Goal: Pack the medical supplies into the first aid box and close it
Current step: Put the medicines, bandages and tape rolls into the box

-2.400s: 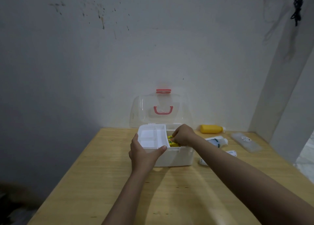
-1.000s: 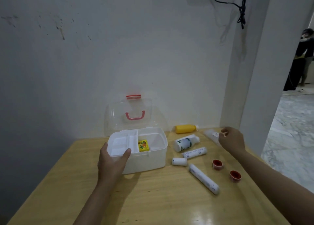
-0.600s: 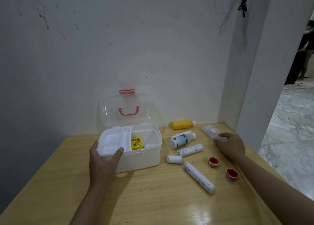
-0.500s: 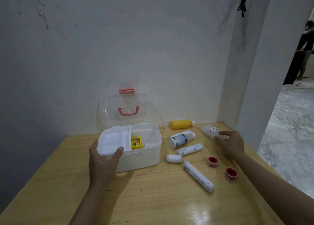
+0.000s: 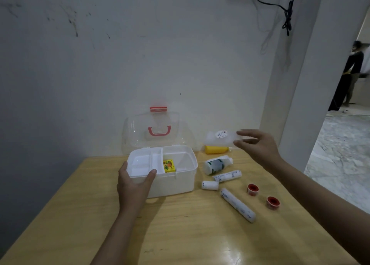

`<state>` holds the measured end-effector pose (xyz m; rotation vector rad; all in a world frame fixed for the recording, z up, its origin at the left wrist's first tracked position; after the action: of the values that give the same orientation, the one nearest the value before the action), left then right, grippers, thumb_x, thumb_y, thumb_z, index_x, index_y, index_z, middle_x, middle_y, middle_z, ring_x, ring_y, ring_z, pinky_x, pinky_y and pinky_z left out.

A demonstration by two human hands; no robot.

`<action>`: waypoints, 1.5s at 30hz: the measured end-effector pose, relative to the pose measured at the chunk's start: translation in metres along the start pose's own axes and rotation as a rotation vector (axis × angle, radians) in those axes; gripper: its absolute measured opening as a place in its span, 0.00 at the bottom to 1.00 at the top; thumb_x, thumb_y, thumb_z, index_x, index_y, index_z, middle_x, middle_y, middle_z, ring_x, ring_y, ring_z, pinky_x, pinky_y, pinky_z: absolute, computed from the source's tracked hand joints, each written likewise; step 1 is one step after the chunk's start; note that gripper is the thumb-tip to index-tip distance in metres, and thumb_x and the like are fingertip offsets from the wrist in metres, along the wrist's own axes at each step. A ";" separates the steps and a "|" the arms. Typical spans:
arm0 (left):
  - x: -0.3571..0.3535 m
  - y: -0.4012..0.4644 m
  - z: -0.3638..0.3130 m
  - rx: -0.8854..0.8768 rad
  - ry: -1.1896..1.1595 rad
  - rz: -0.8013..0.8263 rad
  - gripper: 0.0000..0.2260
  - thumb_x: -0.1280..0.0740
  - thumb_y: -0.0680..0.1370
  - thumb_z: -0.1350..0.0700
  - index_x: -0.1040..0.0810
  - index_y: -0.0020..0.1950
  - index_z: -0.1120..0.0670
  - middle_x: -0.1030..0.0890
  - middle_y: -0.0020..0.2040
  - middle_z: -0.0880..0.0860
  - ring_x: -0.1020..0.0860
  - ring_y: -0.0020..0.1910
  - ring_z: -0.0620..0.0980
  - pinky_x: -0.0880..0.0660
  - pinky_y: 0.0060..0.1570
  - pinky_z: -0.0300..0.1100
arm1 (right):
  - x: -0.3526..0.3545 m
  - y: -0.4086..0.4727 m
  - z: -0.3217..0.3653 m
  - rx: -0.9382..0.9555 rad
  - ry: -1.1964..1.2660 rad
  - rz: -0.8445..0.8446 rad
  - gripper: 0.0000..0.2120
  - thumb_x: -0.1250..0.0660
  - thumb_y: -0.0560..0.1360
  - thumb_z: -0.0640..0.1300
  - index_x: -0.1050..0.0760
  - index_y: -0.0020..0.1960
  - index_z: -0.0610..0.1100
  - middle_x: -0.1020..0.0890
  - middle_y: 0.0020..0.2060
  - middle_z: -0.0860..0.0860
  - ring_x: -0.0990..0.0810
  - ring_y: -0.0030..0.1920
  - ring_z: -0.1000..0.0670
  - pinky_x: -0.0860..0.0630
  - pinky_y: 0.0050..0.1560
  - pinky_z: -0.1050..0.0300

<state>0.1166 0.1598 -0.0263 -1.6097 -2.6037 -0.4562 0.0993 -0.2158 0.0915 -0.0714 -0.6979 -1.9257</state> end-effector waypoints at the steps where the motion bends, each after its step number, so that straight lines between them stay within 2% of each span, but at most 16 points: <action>1: 0.000 0.001 0.001 0.003 -0.003 0.003 0.41 0.24 0.67 0.48 0.42 0.73 0.52 0.32 0.69 0.55 0.31 0.65 0.56 0.26 0.57 0.51 | -0.011 -0.001 0.010 -0.004 -0.002 0.053 0.17 0.25 0.67 0.41 0.20 0.56 0.43 0.19 0.54 0.50 0.17 0.47 0.51 0.21 0.44 0.61; 4: 0.001 0.002 0.005 0.016 -0.006 0.012 0.42 0.24 0.65 0.45 0.42 0.73 0.49 0.31 0.69 0.53 0.31 0.66 0.56 0.27 0.60 0.53 | -0.049 -0.005 0.030 -0.057 -0.070 0.206 0.18 0.25 0.67 0.40 0.19 0.56 0.43 0.17 0.51 0.48 0.16 0.45 0.52 0.22 0.44 0.61; 9: 0.003 0.001 0.006 0.013 0.013 0.015 0.41 0.24 0.66 0.44 0.42 0.73 0.49 0.32 0.70 0.53 0.33 0.68 0.56 0.29 0.61 0.50 | -0.104 -0.005 0.038 -0.084 -0.171 0.294 0.18 0.24 0.65 0.41 0.19 0.55 0.43 0.17 0.53 0.45 0.16 0.45 0.48 0.18 0.49 0.52; 12: 0.003 0.002 0.006 0.014 0.023 0.014 0.41 0.24 0.66 0.44 0.42 0.73 0.49 0.32 0.70 0.53 0.34 0.68 0.56 0.29 0.62 0.51 | -0.133 -0.006 0.035 -0.120 -0.202 0.334 0.18 0.25 0.65 0.39 0.19 0.55 0.42 0.18 0.54 0.44 0.20 0.47 0.50 0.22 0.44 0.57; 14: 0.003 0.003 0.007 0.019 0.020 0.019 0.42 0.25 0.65 0.44 0.42 0.73 0.49 0.32 0.70 0.52 0.34 0.68 0.56 0.29 0.62 0.51 | -0.151 -0.008 0.032 -0.144 -0.216 0.365 0.18 0.26 0.66 0.37 0.20 0.56 0.40 0.19 0.55 0.43 0.23 0.47 0.50 0.24 0.48 0.58; 17: 0.002 0.004 0.008 0.016 0.024 0.020 0.42 0.24 0.65 0.44 0.42 0.73 0.48 0.32 0.70 0.52 0.34 0.68 0.56 0.28 0.61 0.52 | -0.169 -0.005 0.026 -0.197 -0.206 0.356 0.18 0.29 0.67 0.33 0.21 0.57 0.38 0.20 0.56 0.41 0.22 0.47 0.47 0.22 0.50 0.54; 19: 0.002 0.004 0.009 0.010 0.026 0.020 0.42 0.24 0.65 0.43 0.42 0.73 0.48 0.33 0.70 0.52 0.34 0.68 0.56 0.28 0.61 0.52 | -0.176 0.000 0.022 -0.222 -0.208 0.340 0.17 0.31 0.68 0.32 0.21 0.57 0.38 0.20 0.56 0.41 0.21 0.51 0.44 0.21 0.51 0.54; 23: 0.002 0.005 0.009 -0.003 0.014 0.014 0.42 0.24 0.65 0.44 0.42 0.73 0.48 0.32 0.70 0.52 0.33 0.67 0.55 0.27 0.60 0.51 | -0.188 0.002 0.014 -0.242 -0.264 0.360 0.16 0.33 0.69 0.32 0.21 0.56 0.38 0.20 0.56 0.41 0.22 0.54 0.44 0.25 0.49 0.58; 28: 0.001 0.004 0.008 -0.008 0.012 0.006 0.42 0.24 0.66 0.45 0.42 0.73 0.49 0.33 0.70 0.52 0.33 0.67 0.54 0.28 0.57 0.49 | -0.203 0.000 0.010 -0.212 -0.369 0.406 0.16 0.33 0.71 0.32 0.22 0.58 0.37 0.22 0.59 0.42 0.24 0.59 0.44 0.29 0.49 0.61; 30: 0.001 0.005 0.009 -0.013 0.018 0.004 0.41 0.24 0.66 0.45 0.43 0.73 0.48 0.33 0.69 0.52 0.33 0.67 0.54 0.26 0.57 0.50 | -0.209 0.001 0.011 -0.198 -0.399 0.416 0.15 0.34 0.71 0.32 0.22 0.58 0.36 0.21 0.59 0.42 0.24 0.60 0.43 0.27 0.52 0.59; 33: 0.000 0.005 0.012 -0.015 0.016 0.006 0.41 0.24 0.65 0.44 0.42 0.72 0.47 0.32 0.69 0.51 0.33 0.66 0.54 0.25 0.58 0.52 | -0.221 0.002 0.009 -0.196 -0.444 0.455 0.14 0.32 0.70 0.32 0.21 0.55 0.35 0.20 0.55 0.40 0.21 0.55 0.43 0.21 0.55 0.53; 38: 0.001 0.006 0.013 -0.019 0.030 0.011 0.42 0.24 0.65 0.43 0.43 0.72 0.46 0.33 0.69 0.50 0.33 0.67 0.54 0.25 0.58 0.53 | -0.235 0.000 0.009 -0.233 -0.386 0.521 0.17 0.28 0.68 0.34 0.21 0.57 0.38 0.19 0.55 0.43 0.21 0.53 0.44 0.20 0.54 0.53; 41: 0.001 0.006 0.013 -0.030 0.035 0.009 0.41 0.24 0.65 0.44 0.43 0.72 0.46 0.33 0.69 0.51 0.33 0.66 0.54 0.24 0.57 0.52 | -0.241 -0.003 0.006 -0.276 -0.316 0.539 0.16 0.27 0.68 0.34 0.20 0.56 0.40 0.19 0.54 0.44 0.19 0.48 0.46 0.18 0.51 0.52; 45: 0.001 0.006 0.015 -0.026 0.041 0.008 0.41 0.25 0.65 0.43 0.43 0.72 0.45 0.33 0.70 0.50 0.33 0.66 0.55 0.24 0.57 0.54 | -0.246 -0.006 0.000 -0.354 -0.186 0.547 0.14 0.28 0.69 0.33 0.20 0.55 0.40 0.19 0.52 0.43 0.18 0.49 0.45 0.18 0.52 0.50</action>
<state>0.1235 0.1670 -0.0393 -1.6009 -2.5711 -0.5193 0.2070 -0.0135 0.0025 -0.6073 -0.3925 -1.4983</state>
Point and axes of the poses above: each hand's wrist, its own y-axis towards the middle knuckle, its own x-axis out of the back of the hand, z = x × y, the point moved 8 cm from there along y, towards the middle knuckle
